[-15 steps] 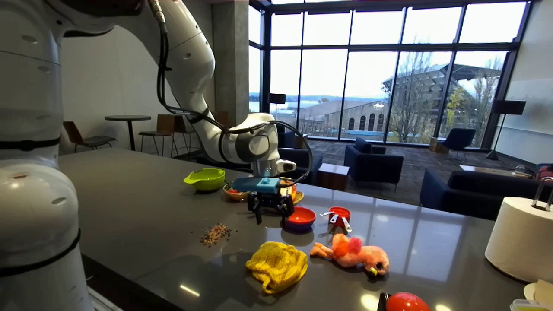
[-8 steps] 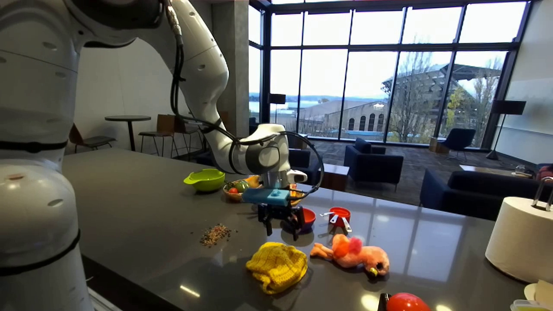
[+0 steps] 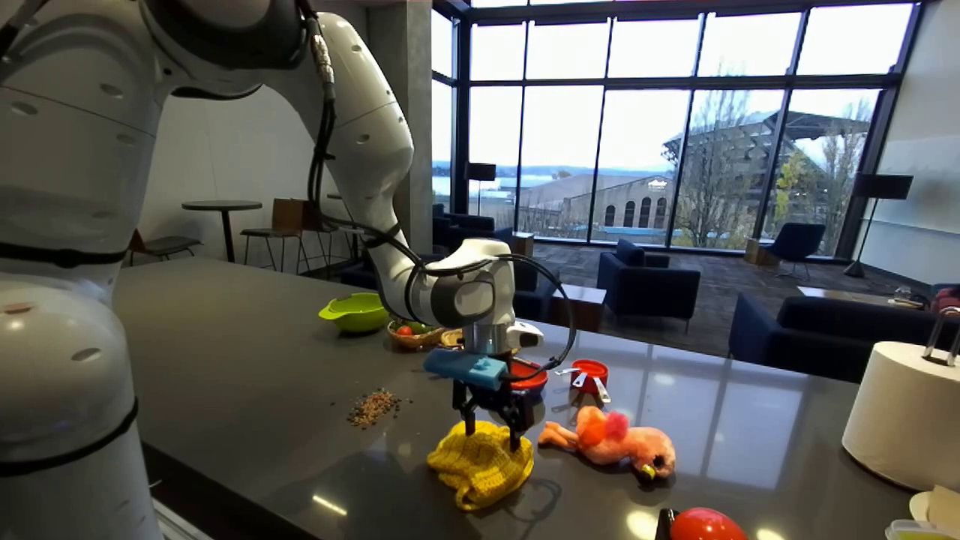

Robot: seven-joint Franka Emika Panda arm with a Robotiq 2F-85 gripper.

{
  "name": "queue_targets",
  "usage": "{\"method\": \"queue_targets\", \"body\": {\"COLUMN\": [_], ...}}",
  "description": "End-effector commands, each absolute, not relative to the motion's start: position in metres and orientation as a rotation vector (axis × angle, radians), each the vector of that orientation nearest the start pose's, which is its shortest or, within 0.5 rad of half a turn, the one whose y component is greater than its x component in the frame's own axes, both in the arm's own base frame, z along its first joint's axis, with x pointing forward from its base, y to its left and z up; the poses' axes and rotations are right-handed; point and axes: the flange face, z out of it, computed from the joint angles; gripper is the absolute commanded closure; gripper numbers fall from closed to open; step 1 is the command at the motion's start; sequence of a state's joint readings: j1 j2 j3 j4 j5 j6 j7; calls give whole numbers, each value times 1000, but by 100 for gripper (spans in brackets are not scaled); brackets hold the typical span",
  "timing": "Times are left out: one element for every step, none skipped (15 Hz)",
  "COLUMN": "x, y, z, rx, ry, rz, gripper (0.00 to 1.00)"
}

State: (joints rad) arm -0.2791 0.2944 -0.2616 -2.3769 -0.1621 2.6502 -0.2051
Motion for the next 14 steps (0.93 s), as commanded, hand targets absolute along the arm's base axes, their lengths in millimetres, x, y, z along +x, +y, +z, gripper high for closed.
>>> {"method": "queue_targets", "body": {"x": [432, 433, 434, 435, 437, 438, 439, 440, 441, 442, 442, 443, 443, 445], "y": [-263, -263, -263, -264, -264, -265, -267, -268, -269, -271, -272, -272, -272, -272], "z": [191, 186, 182, 179, 175, 171, 167, 164, 160, 156, 153, 150, 148, 148], "rx": [-3226, -3221, -3219, -3218, -3219, -3220, -3225, -3227, -3229, -3230, -3229, -3227, -3227, -3225], "ry": [356, 369, 376, 379, 380, 379, 377, 379, 380, 386, 392, 394, 398, 400], "rz": [85, 81, 73, 66, 60, 55, 50, 49, 46, 46, 47, 46, 49, 46], "gripper": [0, 0, 0, 0, 0, 0, 0, 0, 1, 25, 25, 28, 34, 41]}}
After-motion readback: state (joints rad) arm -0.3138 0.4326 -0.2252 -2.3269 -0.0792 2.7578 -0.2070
